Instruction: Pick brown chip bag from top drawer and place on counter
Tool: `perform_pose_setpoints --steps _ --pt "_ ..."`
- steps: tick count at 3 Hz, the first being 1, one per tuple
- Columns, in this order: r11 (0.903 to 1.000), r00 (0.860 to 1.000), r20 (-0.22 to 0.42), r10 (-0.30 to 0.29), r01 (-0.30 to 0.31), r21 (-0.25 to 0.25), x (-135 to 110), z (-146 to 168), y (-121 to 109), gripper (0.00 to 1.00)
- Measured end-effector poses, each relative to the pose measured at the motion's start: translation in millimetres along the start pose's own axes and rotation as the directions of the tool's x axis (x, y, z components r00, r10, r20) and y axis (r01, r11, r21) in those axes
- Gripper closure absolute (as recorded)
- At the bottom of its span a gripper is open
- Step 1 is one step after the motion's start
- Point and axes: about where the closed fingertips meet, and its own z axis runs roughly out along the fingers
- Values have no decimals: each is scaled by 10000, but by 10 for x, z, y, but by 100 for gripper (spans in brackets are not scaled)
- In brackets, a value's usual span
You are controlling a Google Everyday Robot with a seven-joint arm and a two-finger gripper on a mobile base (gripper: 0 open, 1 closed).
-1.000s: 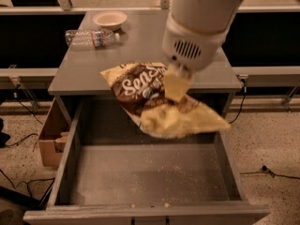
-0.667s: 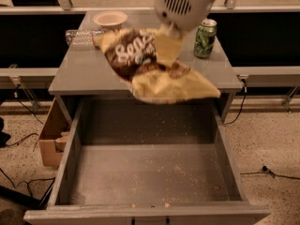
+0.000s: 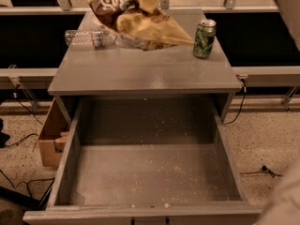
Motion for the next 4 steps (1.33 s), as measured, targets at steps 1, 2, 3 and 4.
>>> perform_pose_setpoints --steps 1,2,3,4 --pt "9993 9996 -192 209 -203 303 3 136 -290 100" --pt "9963 9957 -527 758 -735 447 297 207 -449 100" --pt "9930 9898 -841 1152 -1124 367 629 352 -503 100" --pt "9962 9907 -1056 854 -867 -75 657 664 -437 100"
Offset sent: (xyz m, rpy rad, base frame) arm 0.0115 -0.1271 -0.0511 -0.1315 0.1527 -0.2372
